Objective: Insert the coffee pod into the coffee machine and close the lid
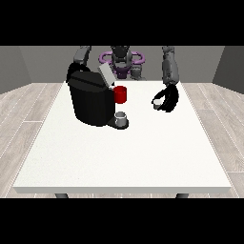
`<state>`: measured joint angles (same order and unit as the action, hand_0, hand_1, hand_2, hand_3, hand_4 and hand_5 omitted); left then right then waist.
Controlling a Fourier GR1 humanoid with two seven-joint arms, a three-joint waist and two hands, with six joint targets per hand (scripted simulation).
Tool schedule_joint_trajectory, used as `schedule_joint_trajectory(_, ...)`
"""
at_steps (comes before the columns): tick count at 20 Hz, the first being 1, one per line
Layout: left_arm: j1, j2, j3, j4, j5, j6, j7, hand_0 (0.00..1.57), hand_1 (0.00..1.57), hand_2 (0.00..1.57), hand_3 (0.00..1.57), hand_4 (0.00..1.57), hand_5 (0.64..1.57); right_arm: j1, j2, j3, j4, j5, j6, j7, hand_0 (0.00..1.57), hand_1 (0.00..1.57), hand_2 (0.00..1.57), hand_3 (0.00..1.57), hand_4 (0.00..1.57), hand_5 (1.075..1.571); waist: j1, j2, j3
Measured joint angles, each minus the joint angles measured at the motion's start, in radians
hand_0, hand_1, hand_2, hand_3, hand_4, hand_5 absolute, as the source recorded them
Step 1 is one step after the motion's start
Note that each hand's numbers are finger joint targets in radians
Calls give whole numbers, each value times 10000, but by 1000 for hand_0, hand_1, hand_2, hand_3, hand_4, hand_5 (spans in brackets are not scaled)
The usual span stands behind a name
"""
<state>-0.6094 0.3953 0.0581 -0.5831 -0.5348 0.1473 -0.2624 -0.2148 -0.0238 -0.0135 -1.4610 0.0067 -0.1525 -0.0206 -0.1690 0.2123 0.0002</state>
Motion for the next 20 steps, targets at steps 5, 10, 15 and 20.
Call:
schedule_joint_trajectory(5,-146,198,-234,284,-536,28,63,1174,1174,1286,1183,412,1571,-42,-118,-257,229,-245,177,-146,0,0,0,0,429,1571,25,5,1)
schedule_joint_trajectory(10,-355,237,-199,382,-658,12,-491,1468,1468,1468,1414,607,1571,-83,-133,-357,346,-236,77,-148,0,0,0,0,445,1571,105,-12,-3)
schedule_joint_trajectory(15,-790,188,-279,43,-594,-733,-738,1342,1342,1397,1362,593,1571,160,18,-363,816,-274,59,-291,0,0,0,0,505,1571,206,-496,-1)
schedule_joint_trajectory(20,-1606,140,-347,-359,-594,-1483,-373,1256,1256,1331,1292,545,1571,-190,-46,-486,1324,-297,58,-257,0,0,0,0,507,1571,295,-763,1)
